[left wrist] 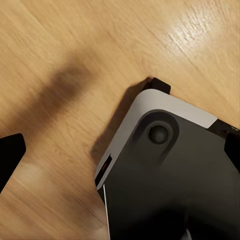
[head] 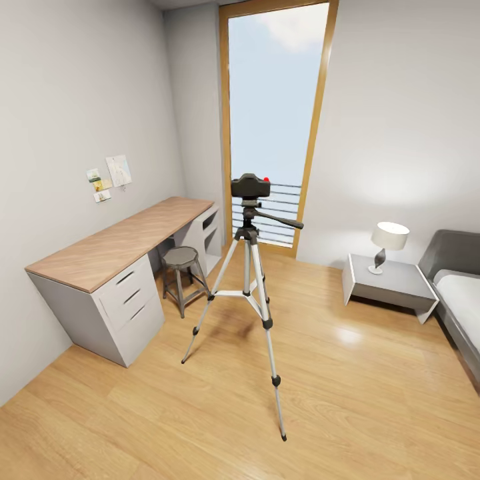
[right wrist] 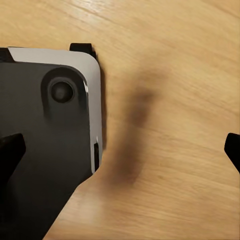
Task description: Attach the digital camera to the camera tripod in the bedroom.
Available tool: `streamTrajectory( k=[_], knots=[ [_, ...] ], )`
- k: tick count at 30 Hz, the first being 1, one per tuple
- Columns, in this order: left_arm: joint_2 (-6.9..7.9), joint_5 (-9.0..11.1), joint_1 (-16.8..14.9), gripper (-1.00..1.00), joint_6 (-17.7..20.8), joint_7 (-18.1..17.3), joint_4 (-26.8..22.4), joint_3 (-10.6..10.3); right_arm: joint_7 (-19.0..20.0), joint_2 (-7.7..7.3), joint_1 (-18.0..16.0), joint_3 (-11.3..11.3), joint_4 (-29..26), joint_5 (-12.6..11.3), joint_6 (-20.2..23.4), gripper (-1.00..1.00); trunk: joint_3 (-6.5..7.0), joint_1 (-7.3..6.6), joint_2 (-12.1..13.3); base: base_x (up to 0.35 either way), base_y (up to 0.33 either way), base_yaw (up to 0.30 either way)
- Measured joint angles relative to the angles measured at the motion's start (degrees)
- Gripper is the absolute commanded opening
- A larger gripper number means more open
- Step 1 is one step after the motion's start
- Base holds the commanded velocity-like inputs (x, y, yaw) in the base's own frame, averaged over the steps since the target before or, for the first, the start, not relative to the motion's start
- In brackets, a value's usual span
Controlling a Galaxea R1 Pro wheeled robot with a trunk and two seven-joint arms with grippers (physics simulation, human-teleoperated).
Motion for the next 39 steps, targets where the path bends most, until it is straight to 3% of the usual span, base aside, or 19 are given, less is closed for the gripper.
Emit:
streamTrajectory(
  k=[21,27,39],
  knots=[
    [-0.08,0.0,0.0,1.0,-0.1,0.0,0.0,0.0,-0.1,0.42,0.2,0.0,-0.1,-1.9,-0.5,1.0,0.0,0.0,0.0,0.0,0.0,0.0],
    [-0.12,0.1,1.0,1.0,-5.2,-0.1,0.0,0.0,0.0,0.46,0.2,0.0,0.0,-2.0,-1.1,1.0,0.41,0.0,0.0,0.0,0.0,0.0],
    [-0.11,0.1,1.1,1.0,-6.5,0.0,0.0,0.0,0.0,0.49,0.2,0.0,0.0,-2.0,-1.2,1.0,1.49,0.0,0.0,0.0,0.0,0.0]
  ],
)
